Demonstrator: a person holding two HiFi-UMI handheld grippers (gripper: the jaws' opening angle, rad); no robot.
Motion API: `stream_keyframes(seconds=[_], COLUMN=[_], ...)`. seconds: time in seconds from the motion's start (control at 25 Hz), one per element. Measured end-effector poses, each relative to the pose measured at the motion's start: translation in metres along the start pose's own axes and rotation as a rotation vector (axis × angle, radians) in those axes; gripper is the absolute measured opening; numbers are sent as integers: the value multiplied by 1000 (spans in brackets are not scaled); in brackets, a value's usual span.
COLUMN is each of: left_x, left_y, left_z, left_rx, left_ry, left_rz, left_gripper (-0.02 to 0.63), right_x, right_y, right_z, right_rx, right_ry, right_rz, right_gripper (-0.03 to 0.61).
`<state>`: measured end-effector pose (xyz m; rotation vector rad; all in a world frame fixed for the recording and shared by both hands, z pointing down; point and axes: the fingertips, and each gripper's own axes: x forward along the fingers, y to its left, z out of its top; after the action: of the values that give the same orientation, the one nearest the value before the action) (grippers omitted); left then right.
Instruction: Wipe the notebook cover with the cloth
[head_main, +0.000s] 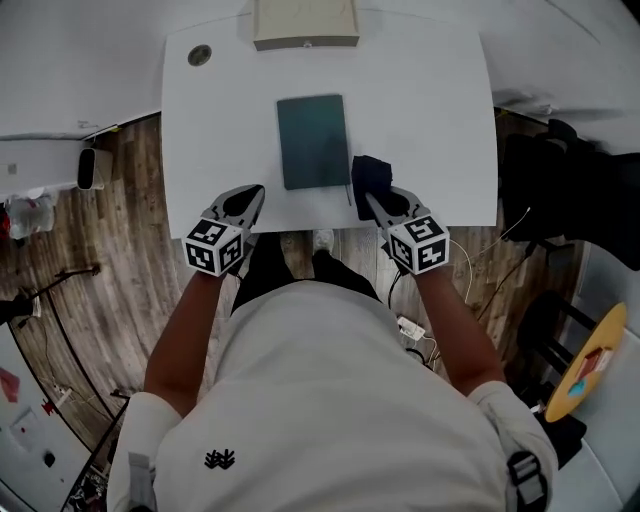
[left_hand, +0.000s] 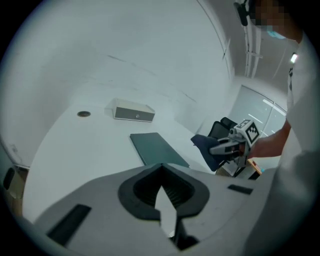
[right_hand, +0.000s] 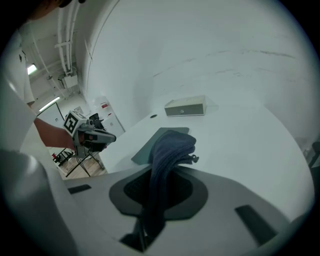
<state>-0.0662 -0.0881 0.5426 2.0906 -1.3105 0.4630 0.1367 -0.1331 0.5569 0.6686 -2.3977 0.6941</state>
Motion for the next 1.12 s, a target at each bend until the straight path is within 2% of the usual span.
stream_keyframes(seconds=[0.12,0.28,0.52,0.72,1.12], left_x=[-25,-49,-77,-113,-161], left_y=[-23,-52,-72,-75,-66], left_z=[-8,-8,13,29,31], left_rx=[-20,2,54,52,72], left_ry=[-20,-46,-121,-199,-252], left_rz=[31,10,-32,-61,-77], left_gripper=[5,5,6,6,6], right_x=[-8,-21,-39,-51,-70], right_y=[22,48,69,89,135], right_z=[-24,-33,-9,14,40], right_rx=[-45,-90,-99,-131,-165], right_ry=[39,39,-58,-123,-201], right_rz=[54,85,38,-1,-41], right_gripper=[44,44,44,44,44])
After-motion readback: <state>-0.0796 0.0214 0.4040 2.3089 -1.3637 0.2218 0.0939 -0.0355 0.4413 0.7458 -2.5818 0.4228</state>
